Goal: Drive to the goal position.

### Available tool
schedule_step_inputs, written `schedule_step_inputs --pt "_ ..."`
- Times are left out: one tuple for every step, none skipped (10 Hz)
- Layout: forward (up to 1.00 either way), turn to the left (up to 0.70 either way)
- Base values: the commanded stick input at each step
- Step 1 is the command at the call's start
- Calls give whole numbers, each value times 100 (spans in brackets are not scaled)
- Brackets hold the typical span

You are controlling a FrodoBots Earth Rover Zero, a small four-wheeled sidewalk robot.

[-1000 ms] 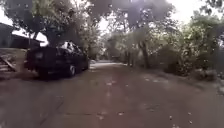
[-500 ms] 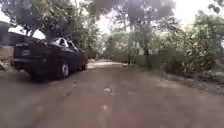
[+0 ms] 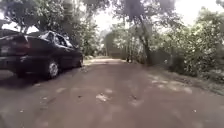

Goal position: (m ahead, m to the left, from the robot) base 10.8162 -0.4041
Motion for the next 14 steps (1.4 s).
schedule_step_inputs --pt "100 0" --pt "100 0" --pt "100 0" --pt "100 0" --pt "100 0" --pt "100 0" --pt "100 0" --pt "100 0" --pt "100 0" --pt "100 0" --pt "100 0" --pt "100 0" --pt "100 0" --pt "100 0"
